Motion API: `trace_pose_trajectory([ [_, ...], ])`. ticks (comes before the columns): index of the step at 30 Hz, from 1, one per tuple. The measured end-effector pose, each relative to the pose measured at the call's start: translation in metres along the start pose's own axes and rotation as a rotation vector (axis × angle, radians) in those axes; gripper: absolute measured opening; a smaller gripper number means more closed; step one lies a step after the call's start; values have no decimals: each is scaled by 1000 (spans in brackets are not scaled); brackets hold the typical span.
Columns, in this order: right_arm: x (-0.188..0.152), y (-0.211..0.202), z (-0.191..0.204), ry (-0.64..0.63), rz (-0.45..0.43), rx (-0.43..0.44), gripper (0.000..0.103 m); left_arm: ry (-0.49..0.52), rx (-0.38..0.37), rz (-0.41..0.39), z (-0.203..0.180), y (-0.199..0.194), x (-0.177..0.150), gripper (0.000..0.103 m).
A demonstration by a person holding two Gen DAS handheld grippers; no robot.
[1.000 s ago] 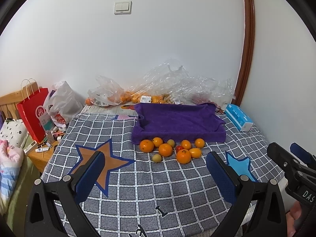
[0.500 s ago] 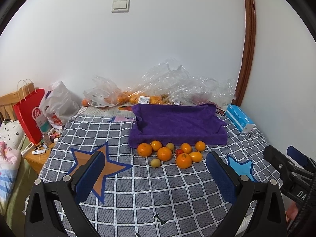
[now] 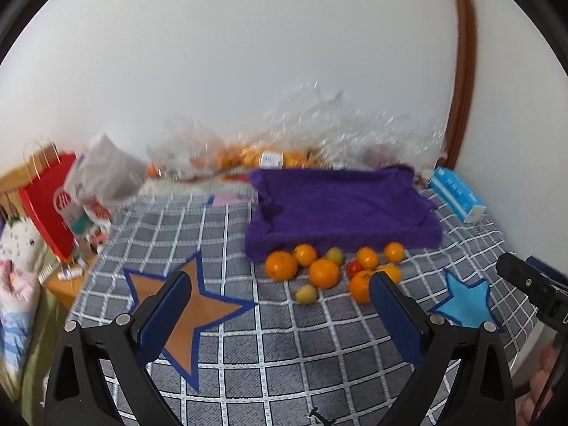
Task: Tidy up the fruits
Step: 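Grasp the oval orange with the right gripper while the left grasps a small yellow-green fruit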
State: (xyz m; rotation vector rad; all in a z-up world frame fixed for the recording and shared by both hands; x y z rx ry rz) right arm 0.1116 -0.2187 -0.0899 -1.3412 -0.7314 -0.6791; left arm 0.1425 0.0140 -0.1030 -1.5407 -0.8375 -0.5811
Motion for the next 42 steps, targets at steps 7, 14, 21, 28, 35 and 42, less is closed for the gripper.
trace_pose_trajectory([
  [7,-24,62,-9,21,97,-10,86,-26,28,58,34,47,-15,94],
  [14,-37,109,2,-32,159,27,65,-87,21,129,62,78,-33,86],
  [21,-48,147,24,-140,224,77,50,-119,-10,183,70,101,-45,83],
  [28,-49,164,37,-207,239,112,50,-116,-36,211,68,115,-52,83],
  [35,-41,180,41,-239,240,124,49,-68,-8,214,65,123,-56,83],
  [42,-44,177,37,-242,239,138,35,-83,-4,209,66,121,-55,69],
])
Point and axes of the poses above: each gripper's, at about its wrist camera, not at the fingertips, and y roughly the way its jaws point, z to its left, x to its top, the point moved 10 cm from there along y, roughly the way its jaws point, and after that the axes turned 8 degrees about -y, right-handed, at the moved point
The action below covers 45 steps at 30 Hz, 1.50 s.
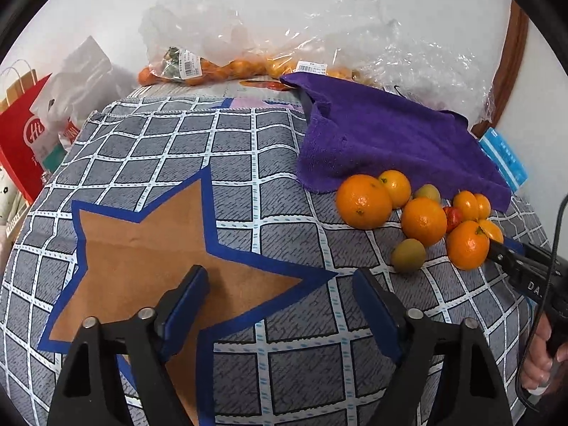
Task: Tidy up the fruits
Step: 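Grasp the oval orange with the right gripper while the left grasps a small yellow-green fruit, then lift and carry both held fruits over the purple towel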
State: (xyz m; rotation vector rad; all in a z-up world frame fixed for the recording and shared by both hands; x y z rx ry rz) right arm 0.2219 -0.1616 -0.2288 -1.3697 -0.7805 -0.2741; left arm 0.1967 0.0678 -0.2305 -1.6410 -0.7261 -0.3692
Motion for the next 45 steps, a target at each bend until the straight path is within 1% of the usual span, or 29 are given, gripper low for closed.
trace_pose_trajectory([
  [3,-7,-10,-13,24,-13,-39,35,37,7,10,-4,-1,-2,65],
  [4,-11,-15,-20,28,-17,-70,36,40,-1,15,-7,-2,-3,61],
  [5,-13,-17,-24,31,-16,-84,36,42,-21,23,-11,-4,-4,53],
  [6,-17,-20,-30,35,-16,-109,35,44,-64,30,-19,-7,-5,52],
  [7,-19,-22,-34,37,-18,-125,36,49,-103,26,-27,-10,-5,52],
  [9,-23,-25,-41,49,-25,-144,36,70,-131,2,-43,-14,-4,52],
  [11,-24,-30,-45,68,-44,-134,36,113,-110,-7,-57,-11,-4,52],
  [13,-25,-33,-49,69,-51,-160,36,161,-101,20,-71,-4,-7,52],
  [15,-25,-33,-51,72,-52,-176,36,166,-125,26,-83,-1,-7,52],
  [16,-24,-34,-51,78,-59,-167,36,169,-137,29,-88,0,-6,52],
  [19,-25,-39,-55,90,-76,-184,36,195,-123,31,-100,6,-9,50],
  [20,-24,-40,-54,90,-83,-175,36,204,-107,39,-100,10,-10,44],
  [21,-24,-40,-53,88,-87,-166,36,214,-76,50,-98,16,-12,32],
  [22,-23,-40,-53,87,-90,-160,36,229,-45,7,-96,14,-10,24],
  [23,-23,-40,-52,87,-90,-157,35,230,-49,7,-95,13,-11,25],
  [25,-23,-40,-52,87,-93,-151,36,195,-99,20,-93,10,-13,25],
  [27,-23,-41,-52,90,-99,-146,36,170,-118,24,-90,9,-13,25],
  [32,-24,-39,-53,100,-95,-133,36,165,-112,22,-91,10,-14,25],
  [35,-23,-44,-53,111,-123,-115,36,154,-128,23,-90,10,-12,25],
  [38,-21,-52,-55,126,-160,-103,36,125,-176,26,-88,8,-11,24],
  [39,-20,-55,-56,130,-176,-105,36,114,-191,22,-88,7,-10,24],
  [41,-19,-61,-56,132,-204,-111,36,84,-245,0,-88,0,-7,24],
  [43,-18,-63,-54,124,-213,-108,36,45,-257,-17,-84,-5,-4,24],
  [45,-16,-63,-50,109,-211,-109,36,26,-267,-32,-82,-8,-2,24],
])
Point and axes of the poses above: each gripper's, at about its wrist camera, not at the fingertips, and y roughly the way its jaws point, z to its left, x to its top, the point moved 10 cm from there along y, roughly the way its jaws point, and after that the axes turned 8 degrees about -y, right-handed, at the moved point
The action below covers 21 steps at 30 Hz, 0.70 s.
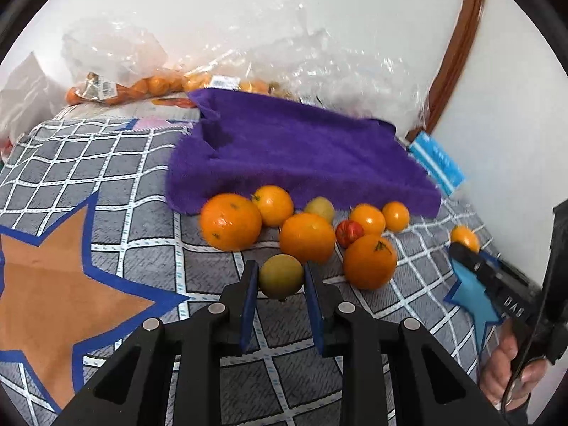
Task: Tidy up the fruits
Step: 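Lift and carry both held fruits over the purple towel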
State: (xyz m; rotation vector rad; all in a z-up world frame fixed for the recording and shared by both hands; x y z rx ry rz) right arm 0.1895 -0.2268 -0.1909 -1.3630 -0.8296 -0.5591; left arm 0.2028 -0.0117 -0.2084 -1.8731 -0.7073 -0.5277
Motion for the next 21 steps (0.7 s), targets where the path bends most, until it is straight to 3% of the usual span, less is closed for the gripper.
trace_pose_trajectory([
  [9,4,-10,1,-10,-48,-3,36,7,-5,-40,-3,-6,4,24],
  [21,1,-7,-3,21,-37,12,36,33,-18,-114,-9,-21,10,24],
])
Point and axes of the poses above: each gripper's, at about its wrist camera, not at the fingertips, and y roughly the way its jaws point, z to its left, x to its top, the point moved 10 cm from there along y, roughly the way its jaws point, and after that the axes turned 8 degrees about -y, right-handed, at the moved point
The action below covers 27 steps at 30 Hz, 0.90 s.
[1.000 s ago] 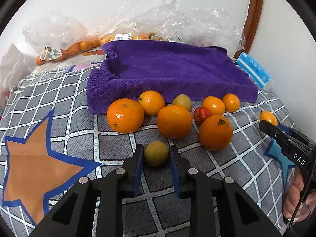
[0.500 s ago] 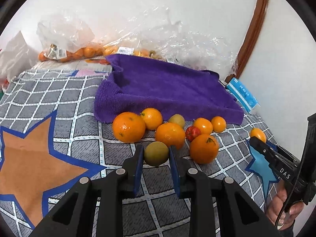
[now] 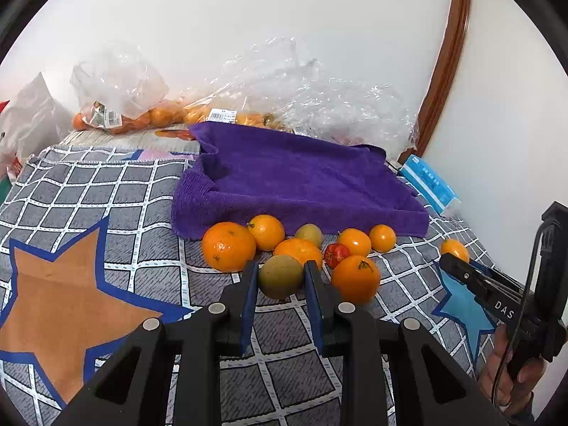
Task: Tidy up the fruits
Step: 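Lift and carry both held fruits over the purple towel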
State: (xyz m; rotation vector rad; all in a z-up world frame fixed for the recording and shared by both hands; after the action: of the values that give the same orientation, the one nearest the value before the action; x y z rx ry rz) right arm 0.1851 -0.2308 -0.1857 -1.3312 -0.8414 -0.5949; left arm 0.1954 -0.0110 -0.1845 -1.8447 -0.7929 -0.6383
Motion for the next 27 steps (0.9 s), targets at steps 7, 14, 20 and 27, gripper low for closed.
trace_pose_trajectory([
  [7,3,-5,-3,10,-6,-21,36,5,16,-27,0,-6,5,24],
  [14,28,-9,12,-20,-17,14,36,-30,73,-58,3,-23,34,24],
  [20,75,-7,30,-57,-73,40,36,-51,142,-102,8,-31,79,24],
  [27,117,10,41,-77,-111,39,36,-91,150,-82,8,0,106,24],
])
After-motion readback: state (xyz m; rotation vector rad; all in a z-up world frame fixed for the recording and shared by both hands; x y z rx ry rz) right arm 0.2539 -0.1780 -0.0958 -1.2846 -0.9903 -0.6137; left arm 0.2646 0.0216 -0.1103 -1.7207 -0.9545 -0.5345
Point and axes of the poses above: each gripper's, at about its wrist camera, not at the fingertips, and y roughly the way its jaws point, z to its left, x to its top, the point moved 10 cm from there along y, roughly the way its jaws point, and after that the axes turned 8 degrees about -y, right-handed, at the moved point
